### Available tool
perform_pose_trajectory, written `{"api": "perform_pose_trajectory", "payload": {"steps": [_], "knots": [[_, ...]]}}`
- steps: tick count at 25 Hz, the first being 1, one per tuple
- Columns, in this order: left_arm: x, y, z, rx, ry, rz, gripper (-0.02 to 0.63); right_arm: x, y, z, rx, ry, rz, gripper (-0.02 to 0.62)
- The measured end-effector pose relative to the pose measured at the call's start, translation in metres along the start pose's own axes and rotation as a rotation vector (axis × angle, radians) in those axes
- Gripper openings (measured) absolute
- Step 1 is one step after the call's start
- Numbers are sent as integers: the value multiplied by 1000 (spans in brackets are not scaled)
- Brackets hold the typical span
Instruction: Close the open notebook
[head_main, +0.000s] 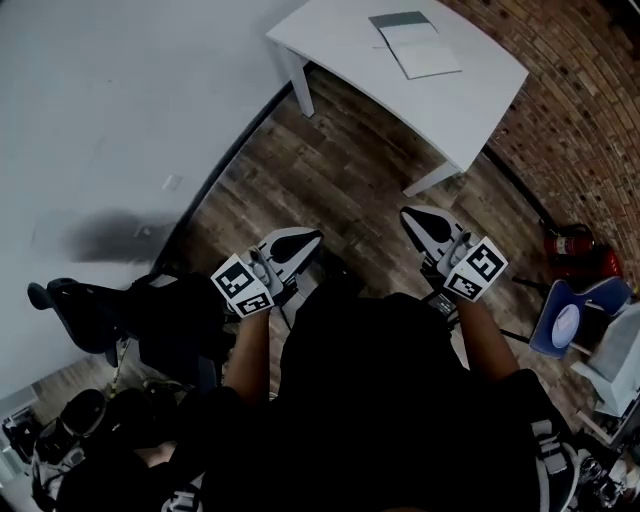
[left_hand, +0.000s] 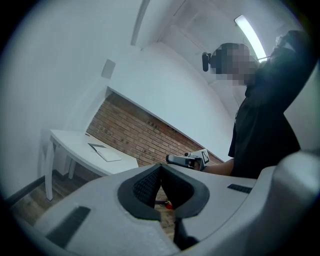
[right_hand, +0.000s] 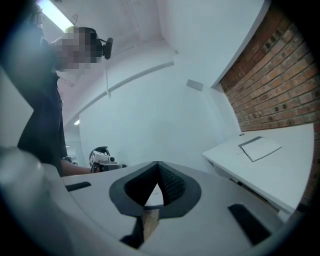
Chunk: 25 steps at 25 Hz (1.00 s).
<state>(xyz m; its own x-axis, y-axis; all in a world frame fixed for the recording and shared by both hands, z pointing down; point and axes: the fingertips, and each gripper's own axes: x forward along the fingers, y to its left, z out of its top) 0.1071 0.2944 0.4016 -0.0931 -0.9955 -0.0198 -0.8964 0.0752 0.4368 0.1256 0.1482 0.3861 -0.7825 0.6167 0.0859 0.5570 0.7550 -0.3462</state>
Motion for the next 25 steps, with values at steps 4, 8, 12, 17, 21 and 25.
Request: {"api": "perform_pose_trajectory", "payload": {"steps": [4, 8, 12, 17, 21, 25], "knots": [[8, 54, 19, 9, 54, -41, 15, 29, -29, 10, 8, -7, -55, -2], [36, 102, 34, -18, 87, -69, 15, 45, -63, 16, 37, -13, -84, -2], [76, 146, 47, -34, 112, -88, 15, 62, -113, 27, 37, -29, -102, -2], [130, 230, 64, -140, 110, 0, 15, 85, -193, 56, -10, -33, -129, -2], [179, 273, 91, -122, 108, 0, 15, 91, -240, 88, -82, -29, -142, -2], [233, 306, 113, -111, 133, -36, 16, 87, -292, 117, -61, -94, -209, -2]]}}
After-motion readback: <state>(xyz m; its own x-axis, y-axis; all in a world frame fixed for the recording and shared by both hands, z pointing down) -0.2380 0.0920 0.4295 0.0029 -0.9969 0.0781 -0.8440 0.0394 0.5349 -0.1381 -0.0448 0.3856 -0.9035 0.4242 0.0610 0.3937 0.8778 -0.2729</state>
